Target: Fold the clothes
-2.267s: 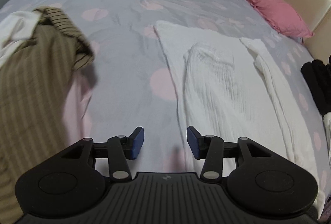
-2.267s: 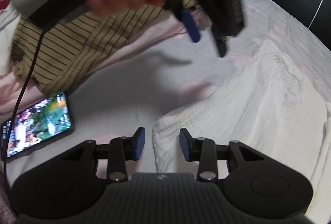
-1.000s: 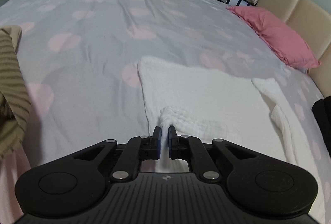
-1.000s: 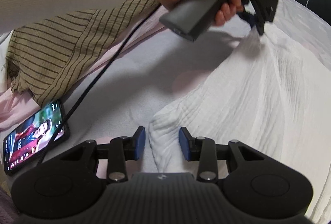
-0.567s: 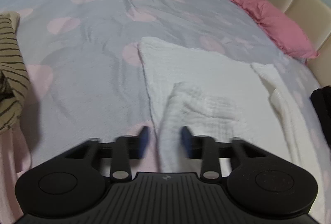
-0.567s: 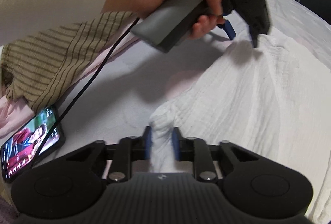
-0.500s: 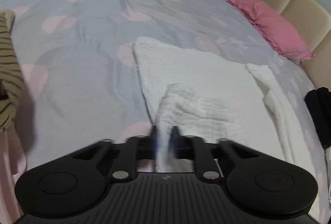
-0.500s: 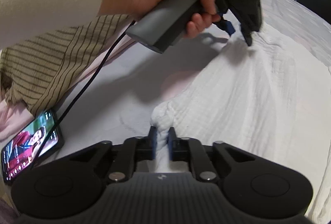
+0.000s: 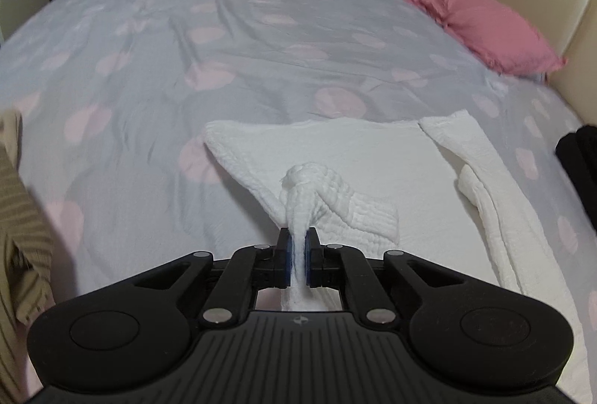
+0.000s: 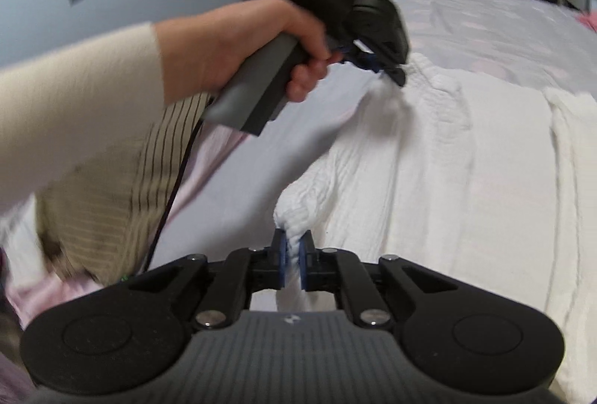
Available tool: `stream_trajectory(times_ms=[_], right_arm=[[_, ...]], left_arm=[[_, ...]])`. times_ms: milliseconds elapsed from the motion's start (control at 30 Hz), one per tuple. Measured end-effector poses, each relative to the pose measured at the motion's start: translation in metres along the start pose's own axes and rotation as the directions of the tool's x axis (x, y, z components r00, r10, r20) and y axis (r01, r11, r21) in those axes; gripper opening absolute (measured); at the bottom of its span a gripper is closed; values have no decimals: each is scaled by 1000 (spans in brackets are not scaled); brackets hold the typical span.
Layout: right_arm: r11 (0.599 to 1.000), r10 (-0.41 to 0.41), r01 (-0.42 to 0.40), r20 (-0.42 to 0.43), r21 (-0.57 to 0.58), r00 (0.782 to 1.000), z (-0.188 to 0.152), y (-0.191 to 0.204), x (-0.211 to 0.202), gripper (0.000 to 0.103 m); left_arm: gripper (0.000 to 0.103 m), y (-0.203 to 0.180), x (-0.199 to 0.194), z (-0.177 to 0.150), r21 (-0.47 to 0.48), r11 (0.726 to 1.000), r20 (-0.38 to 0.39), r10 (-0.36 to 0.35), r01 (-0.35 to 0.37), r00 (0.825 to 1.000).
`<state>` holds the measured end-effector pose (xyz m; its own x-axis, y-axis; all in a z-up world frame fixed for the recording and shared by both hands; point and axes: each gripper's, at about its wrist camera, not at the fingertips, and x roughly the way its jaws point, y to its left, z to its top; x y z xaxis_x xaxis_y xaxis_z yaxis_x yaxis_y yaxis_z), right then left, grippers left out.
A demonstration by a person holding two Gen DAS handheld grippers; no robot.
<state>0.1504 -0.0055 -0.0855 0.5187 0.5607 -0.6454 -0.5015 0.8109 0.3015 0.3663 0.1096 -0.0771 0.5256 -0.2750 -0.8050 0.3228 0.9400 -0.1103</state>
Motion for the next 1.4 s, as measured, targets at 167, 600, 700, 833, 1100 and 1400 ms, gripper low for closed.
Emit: stream_trajectory(times_ms=[167, 600, 700, 833, 1100, 1400], right_arm=[[989, 10, -16, 45, 148, 999, 0, -39, -30, 8], [875, -53, 31, 32, 484, 998, -39, -133, -68, 8], [856, -75, 61, 8, 513, 997, -49, -142, -64, 8], [834, -75, 85, -41, 545, 996, -60, -155, -55, 8], [809, -61, 90, -70, 581, 996, -73, -173, -61, 31], [832, -142, 133, -24, 539, 990, -57, -178, -96, 36]], left_arm=[[4, -52, 2, 18, 100, 994, -27, 35, -32, 999], [5, -169, 58, 34, 239, 970, -133, -9, 40, 991], [7, -176, 73, 29, 227, 972, -154, -22, 57, 988], [31, -172, 74, 30, 158, 984, -127, -63, 83, 990], [45, -156, 29, 40, 121, 992, -33, -41, 45, 999], [45, -150, -29, -15, 294, 956, -84, 29, -3, 996]])
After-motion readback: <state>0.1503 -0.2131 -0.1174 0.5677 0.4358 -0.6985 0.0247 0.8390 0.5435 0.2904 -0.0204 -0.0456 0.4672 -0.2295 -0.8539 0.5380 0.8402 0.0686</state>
